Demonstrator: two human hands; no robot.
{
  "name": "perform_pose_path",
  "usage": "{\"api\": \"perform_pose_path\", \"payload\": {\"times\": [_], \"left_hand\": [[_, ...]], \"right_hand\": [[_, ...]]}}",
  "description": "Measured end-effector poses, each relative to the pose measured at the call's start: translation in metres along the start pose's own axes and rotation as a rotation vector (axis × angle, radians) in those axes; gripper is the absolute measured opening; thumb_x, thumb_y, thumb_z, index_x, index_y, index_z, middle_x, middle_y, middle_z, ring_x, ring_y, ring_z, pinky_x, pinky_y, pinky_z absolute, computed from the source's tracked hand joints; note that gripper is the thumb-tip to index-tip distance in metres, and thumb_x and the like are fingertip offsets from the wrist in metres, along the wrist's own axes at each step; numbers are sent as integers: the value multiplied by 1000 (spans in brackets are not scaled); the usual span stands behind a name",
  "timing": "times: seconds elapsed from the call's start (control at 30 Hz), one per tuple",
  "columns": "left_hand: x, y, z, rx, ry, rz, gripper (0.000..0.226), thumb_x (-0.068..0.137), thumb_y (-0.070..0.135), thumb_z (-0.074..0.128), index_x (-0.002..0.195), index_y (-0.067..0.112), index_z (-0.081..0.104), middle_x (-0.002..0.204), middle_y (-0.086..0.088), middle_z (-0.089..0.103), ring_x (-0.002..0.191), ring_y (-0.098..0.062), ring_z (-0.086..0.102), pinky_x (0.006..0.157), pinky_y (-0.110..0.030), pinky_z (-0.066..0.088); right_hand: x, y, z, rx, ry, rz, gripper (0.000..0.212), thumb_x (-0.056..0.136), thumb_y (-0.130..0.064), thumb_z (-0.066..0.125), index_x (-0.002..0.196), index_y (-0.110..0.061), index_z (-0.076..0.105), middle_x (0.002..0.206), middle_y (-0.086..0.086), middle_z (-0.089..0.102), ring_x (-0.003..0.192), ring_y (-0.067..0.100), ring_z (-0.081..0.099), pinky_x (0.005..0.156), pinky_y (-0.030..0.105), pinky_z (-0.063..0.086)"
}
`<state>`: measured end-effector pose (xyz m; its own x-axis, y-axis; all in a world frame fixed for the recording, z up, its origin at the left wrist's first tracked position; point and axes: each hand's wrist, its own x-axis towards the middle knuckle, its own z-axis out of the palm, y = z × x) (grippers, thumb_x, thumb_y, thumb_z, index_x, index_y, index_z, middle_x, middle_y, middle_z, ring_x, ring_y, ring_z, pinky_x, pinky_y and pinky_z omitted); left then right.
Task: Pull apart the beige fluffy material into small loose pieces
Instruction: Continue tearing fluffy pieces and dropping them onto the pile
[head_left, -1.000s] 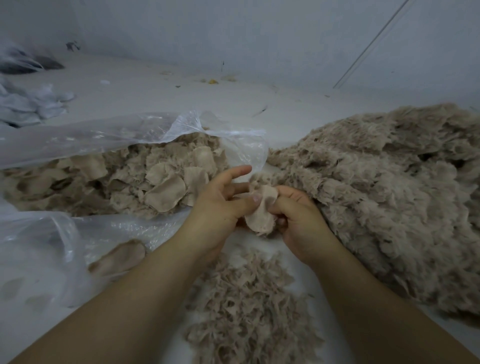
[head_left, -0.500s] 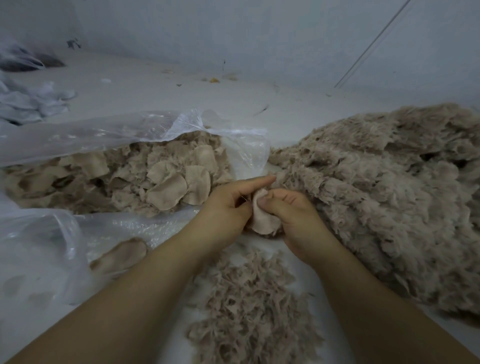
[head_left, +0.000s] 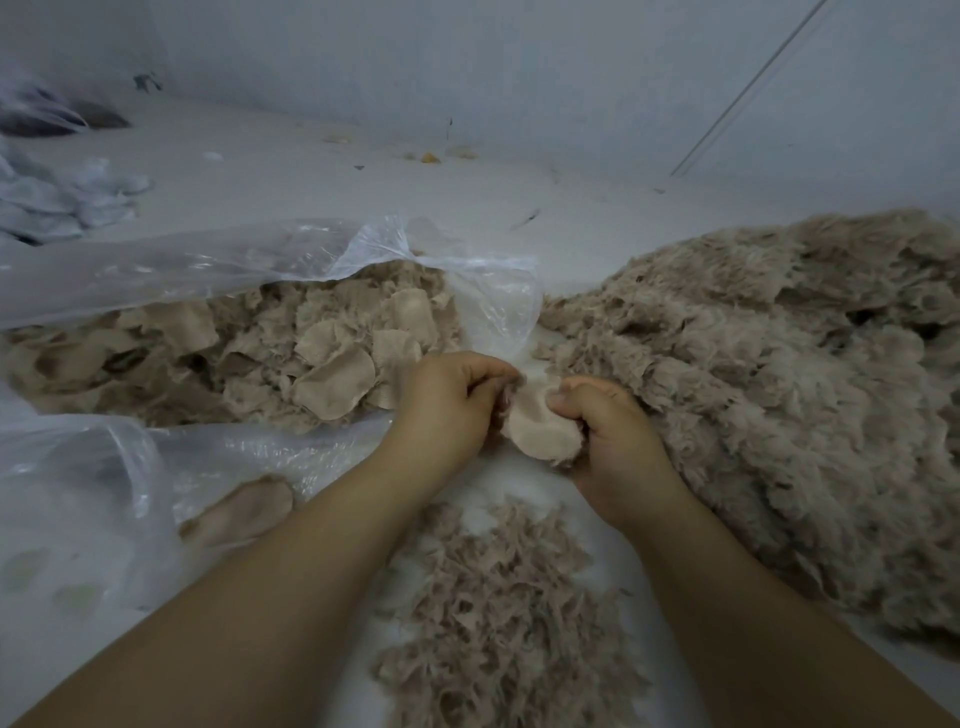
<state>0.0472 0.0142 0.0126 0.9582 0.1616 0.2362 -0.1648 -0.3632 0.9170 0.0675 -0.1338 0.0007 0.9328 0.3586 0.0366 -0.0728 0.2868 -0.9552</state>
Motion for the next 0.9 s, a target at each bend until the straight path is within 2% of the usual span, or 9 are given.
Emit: {"api": "perform_pose_path", "payload": {"times": [0.07,0.2,0.3,0.37,0.47,0.53,0.67,0.77,0.9], "left_hand": [[2,-2,-2,-25,31,-57,28,96,0,54,88,16,74,81,-10,73,66,-19,67,59,-29,56],[0,1,-3,-48,-78,1,36,93,-10,52,116,13,70,114,-7,71,104,-16,67,90,-31,55],[-5,2,-2,-152,-117,-31,38,95,-3,54,109,27,73,91,1,76,71,-12,69,58,-32,58],[-7,3,-6,-237,-44,-77,31,99,8,52,106,30,73,63,-1,70,44,-17,57,38,-25,43],[-5,4,-13,-434,-45,-192,24,99,35,52,100,24,73,57,-13,57,37,-22,49,35,-24,34],[-7,6,-14,-503,-97,-216,40,89,51,56,86,14,72,60,-16,56,37,-24,49,36,-23,34],[-11,5,-9,-328,-79,-93,28,96,23,60,82,0,68,56,-15,62,36,-20,52,34,-22,38],[-11,3,-9,-324,-45,-84,26,95,18,61,81,-3,68,57,-20,62,33,-20,49,33,-21,36],[-11,3,-8,-468,13,-129,30,97,18,57,73,4,67,53,-18,57,34,-19,46,36,-20,33]], "right_hand": [[0,1,-3,28,18,17,25,69,-16,51,48,-20,62,50,-5,51,46,8,49,45,17,38],[3,3,-3,34,43,-6,19,72,-19,55,77,-3,64,66,10,52,57,16,52,50,23,41],[5,5,-3,-3,27,-11,28,77,-22,58,90,2,60,68,13,50,58,20,50,52,27,42],[5,6,-3,5,23,-11,34,78,-23,59,87,10,58,72,15,53,61,21,51,55,28,42],[5,5,-2,0,18,-9,41,80,-24,59,100,12,58,81,19,56,69,25,54,60,29,46],[4,6,-1,-27,-3,-12,43,80,-24,59,98,16,56,82,22,59,71,28,55,63,31,47],[1,5,1,-53,-74,-56,40,88,-23,61,93,16,59,84,32,66,73,36,63,67,37,53],[0,4,2,-85,-78,-70,40,94,-21,61,94,19,60,87,38,65,77,47,62,75,54,51],[0,6,4,-83,-118,-67,33,99,-14,53,96,16,66,85,33,68,79,40,67,76,44,54]]}}
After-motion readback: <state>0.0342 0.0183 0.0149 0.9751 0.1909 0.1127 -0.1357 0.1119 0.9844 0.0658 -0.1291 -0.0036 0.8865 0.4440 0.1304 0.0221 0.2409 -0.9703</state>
